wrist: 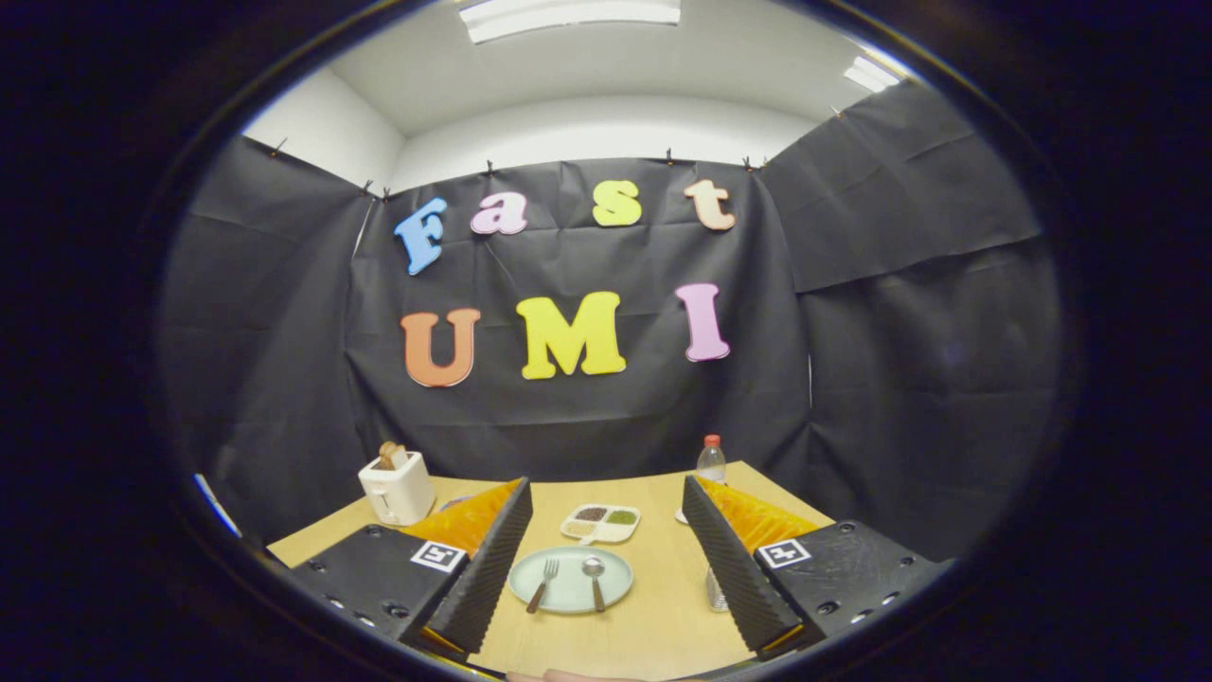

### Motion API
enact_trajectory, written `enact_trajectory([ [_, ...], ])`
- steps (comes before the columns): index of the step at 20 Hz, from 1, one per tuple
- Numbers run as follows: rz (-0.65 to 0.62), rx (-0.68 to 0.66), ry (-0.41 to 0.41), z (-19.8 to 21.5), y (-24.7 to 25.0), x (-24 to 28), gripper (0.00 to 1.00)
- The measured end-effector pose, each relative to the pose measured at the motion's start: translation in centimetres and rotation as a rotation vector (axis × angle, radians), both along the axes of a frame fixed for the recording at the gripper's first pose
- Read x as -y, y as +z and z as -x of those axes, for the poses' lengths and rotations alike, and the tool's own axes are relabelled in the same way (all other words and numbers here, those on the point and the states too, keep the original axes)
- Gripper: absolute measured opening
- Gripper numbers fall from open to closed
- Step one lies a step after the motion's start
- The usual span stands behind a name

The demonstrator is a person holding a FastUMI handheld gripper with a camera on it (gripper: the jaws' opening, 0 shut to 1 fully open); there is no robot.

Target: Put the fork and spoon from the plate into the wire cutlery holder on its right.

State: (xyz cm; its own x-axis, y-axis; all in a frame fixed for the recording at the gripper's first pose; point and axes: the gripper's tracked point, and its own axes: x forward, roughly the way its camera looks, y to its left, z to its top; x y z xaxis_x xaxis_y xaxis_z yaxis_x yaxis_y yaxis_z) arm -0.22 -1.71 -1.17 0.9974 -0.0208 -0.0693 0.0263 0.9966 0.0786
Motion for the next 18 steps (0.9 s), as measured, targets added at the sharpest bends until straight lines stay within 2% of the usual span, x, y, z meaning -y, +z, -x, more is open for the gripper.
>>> enact_trajectory([
  [5,0.035,-0.009,-0.01,-0.4,-0.6,-0.1,0.96],
  [18,0.088,-0.003,0.031,-1.5,-1.8,-2.6,0.96],
])
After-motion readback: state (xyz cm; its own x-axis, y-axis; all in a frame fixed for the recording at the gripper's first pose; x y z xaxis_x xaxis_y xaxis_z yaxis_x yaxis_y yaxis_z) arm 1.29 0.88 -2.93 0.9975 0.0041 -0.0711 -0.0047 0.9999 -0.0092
